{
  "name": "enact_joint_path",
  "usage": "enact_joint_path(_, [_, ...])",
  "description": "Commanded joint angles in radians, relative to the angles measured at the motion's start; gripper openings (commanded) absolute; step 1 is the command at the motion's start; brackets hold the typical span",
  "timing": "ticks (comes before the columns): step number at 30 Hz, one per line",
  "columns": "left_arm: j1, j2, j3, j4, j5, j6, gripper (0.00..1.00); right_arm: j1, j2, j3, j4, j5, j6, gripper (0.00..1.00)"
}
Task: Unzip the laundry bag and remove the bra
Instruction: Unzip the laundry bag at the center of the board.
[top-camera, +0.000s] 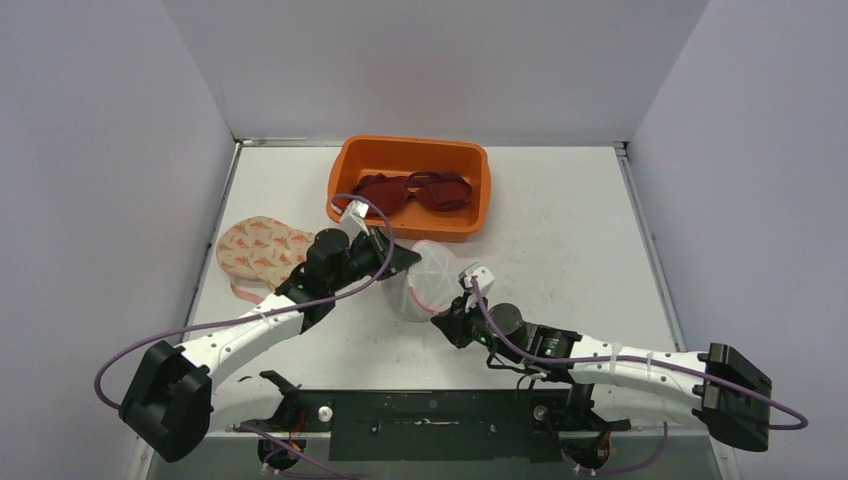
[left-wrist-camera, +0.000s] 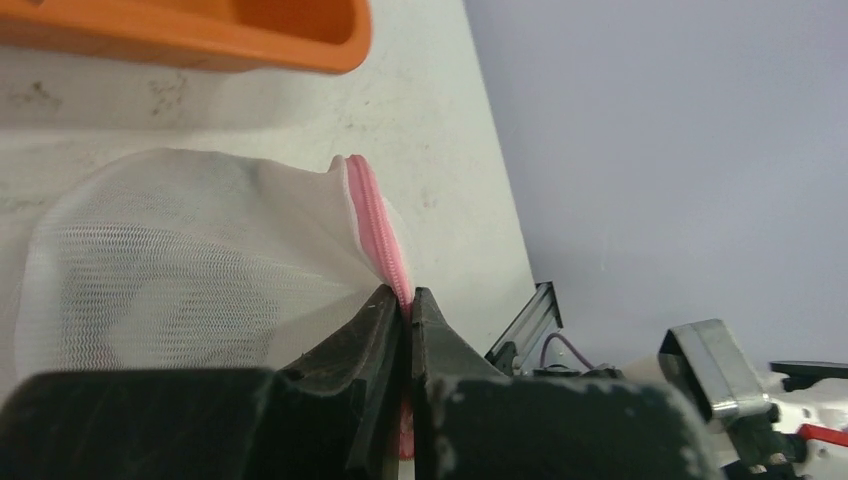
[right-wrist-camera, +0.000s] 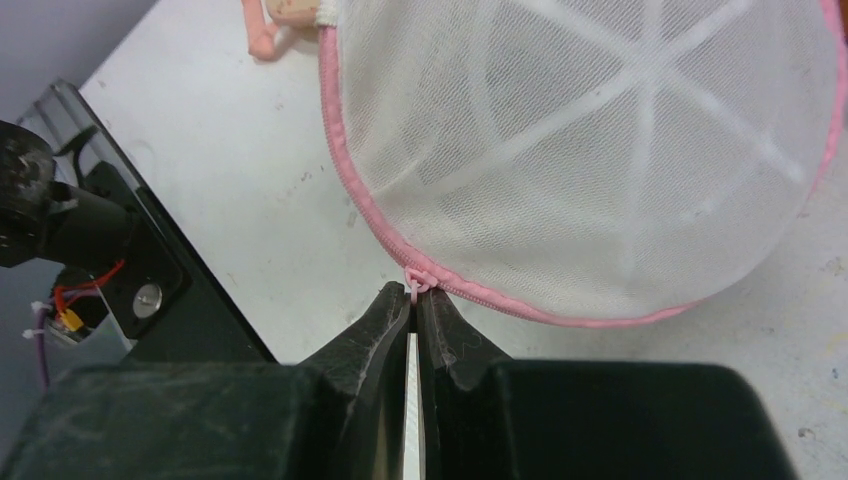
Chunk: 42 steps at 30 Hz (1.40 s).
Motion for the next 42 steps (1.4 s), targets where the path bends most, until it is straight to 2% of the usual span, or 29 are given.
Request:
enact_joint_path(1, [0.012, -0.043, -0.093, 0.07, -0.023, 0.029, 0.0, 0.026, 0.068, 0.008, 0.111, 0.041, 0.007, 0.05])
enact_joint_path(2, [0.013, -0.063, -0.117, 0.063, -0.042, 0.025, 0.01, 0.028, 0.081, 0.001, 0.125, 0.042, 0.014, 0.05])
enact_joint_path(4, [0.013, -0.107, -0.158, 0.051, -0.073, 0.012, 0.11, 0.033, 0.11, -0.007, 0.146, 0.04, 0.022, 0.05])
enact_joint_path(5, [0.011, -0.132, -0.179, 0.043, -0.091, 0.003, 0.2, 0.036, 0.122, -0.009, 0.151, 0.039, 0.026, 0.05])
enact_joint_path(8, [0.004, -0.225, -0.221, -0.013, -0.134, -0.025, 0.56, 0.046, 0.147, -0.014, 0.171, 0.036, 0.032, 0.05])
enact_joint_path(10, [-0.008, -0.285, -0.235, -0.09, -0.178, -0.044, 0.72, 0.051, 0.157, -0.012, 0.178, 0.032, 0.038, 0.05])
enact_joint_path(13, [-0.04, -0.387, -0.236, -0.249, -0.257, -0.074, 0.82, 0.062, 0.173, -0.003, 0.181, 0.026, 0.04, 0.05])
enact_joint_path(19, [-0.189, -0.531, -0.208, -0.605, -0.483, -0.218, 0.84, 0.084, 0.208, 0.022, 0.193, 0.028, 0.044, 0.05])
enact_joint_path(24, [-0.316, -0.588, -0.251, -0.709, -0.582, -0.389, 0.84, 0.088, 0.254, 0.041, 0.221, 0.007, 0.046, 0.05])
enact_joint_path(32, [-0.409, -0.584, -0.311, -0.57, -0.617, -0.482, 0.82, 0.097, 0.314, 0.07, 0.253, -0.028, 0.037, 0.05])
enact_joint_path(37, [-0.418, -0.525, -0.389, -0.334, -0.617, -0.518, 0.66, 0.104, 0.313, 0.071, 0.292, -0.053, 0.036, 0.05])
enact_joint_path(42, [-0.42, -0.459, -0.395, -0.235, -0.637, -0.525, 0.56, 0.107, 0.314, 0.077, 0.299, -0.064, 0.036, 0.05])
